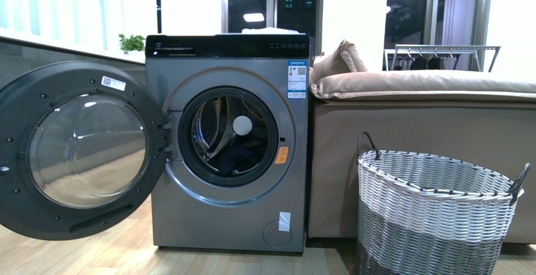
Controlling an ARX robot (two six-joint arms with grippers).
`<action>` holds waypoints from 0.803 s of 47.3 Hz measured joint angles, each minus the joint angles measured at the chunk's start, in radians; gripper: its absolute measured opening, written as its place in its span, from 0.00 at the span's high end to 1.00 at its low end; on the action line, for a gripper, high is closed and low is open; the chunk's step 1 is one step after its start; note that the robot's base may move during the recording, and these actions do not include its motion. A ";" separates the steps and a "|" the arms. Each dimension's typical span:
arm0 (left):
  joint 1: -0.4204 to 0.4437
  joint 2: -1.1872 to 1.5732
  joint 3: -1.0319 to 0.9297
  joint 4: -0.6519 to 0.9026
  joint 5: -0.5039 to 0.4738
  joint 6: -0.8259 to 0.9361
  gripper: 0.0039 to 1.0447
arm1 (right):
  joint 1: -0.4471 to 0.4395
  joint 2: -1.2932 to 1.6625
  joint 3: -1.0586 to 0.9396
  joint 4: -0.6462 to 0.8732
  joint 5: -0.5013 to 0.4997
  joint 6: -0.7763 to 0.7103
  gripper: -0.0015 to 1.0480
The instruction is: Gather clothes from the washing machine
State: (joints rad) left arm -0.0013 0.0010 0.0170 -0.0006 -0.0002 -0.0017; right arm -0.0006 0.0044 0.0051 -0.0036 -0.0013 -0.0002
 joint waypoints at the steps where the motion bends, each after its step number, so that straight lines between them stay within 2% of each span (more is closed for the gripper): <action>1: 0.000 0.000 0.000 0.000 0.000 0.000 0.06 | 0.000 0.000 0.000 0.000 0.000 0.000 0.07; 38: 0.000 0.000 0.000 0.000 0.000 0.000 0.06 | 0.000 0.000 0.000 0.000 0.000 0.000 0.07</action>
State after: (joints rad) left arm -0.0013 0.0010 0.0170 -0.0006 -0.0002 -0.0017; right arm -0.0006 0.0044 0.0051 -0.0036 -0.0013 -0.0002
